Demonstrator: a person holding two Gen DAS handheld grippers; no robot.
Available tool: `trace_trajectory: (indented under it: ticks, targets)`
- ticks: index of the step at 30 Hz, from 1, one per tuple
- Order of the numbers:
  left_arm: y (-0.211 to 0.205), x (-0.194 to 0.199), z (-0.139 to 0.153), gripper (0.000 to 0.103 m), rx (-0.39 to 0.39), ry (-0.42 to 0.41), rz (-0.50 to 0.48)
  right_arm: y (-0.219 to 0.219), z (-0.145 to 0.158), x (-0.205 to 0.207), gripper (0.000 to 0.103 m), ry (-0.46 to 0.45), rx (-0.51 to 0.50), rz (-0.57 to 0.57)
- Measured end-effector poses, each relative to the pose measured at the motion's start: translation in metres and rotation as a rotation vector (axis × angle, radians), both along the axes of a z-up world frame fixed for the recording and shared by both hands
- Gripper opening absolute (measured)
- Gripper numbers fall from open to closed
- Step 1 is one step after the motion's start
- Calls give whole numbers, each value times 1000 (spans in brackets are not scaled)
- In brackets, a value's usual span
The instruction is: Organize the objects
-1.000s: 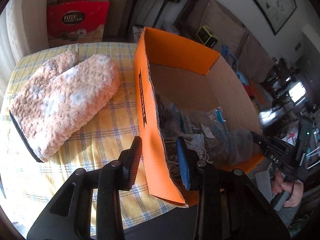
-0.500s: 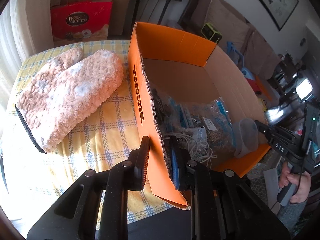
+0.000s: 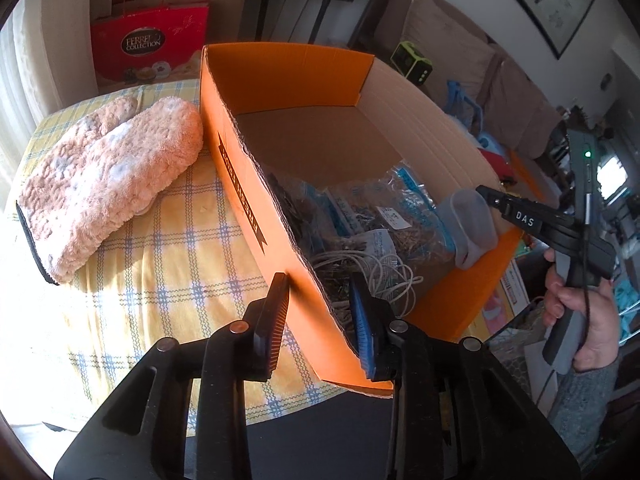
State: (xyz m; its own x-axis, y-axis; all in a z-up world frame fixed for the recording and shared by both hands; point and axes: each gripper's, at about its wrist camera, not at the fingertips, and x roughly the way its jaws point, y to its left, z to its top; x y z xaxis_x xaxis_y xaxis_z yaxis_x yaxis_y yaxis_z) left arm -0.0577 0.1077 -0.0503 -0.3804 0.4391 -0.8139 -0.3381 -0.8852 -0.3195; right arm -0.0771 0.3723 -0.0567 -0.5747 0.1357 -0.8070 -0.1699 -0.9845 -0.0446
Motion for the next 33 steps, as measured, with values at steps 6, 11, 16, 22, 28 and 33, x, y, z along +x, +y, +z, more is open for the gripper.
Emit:
trace_trajectory:
  ticks: [6,11,16,22,28,33]
  targets:
    - [0,2,-2,35,20,-3,-19,24,5,-5,18,28,-76,-57]
    - [-25,-8,8,60,31,26,36,30,21,13,41,73,-71,-99]
    - [-49,-44,15,66,32,27,120,30,30,42,43,101,-110,-142]
    - [-54,-99,7,64,38,-9,182,21,31,69,43,113,-250,-134]
    - [-38,-124,-1,64,39,-40,183,0,27,71,43,107,-282,-121]
    - [-26,-134,-11,52,6,-56,175,-6,21,70,44,115,-307,-157]
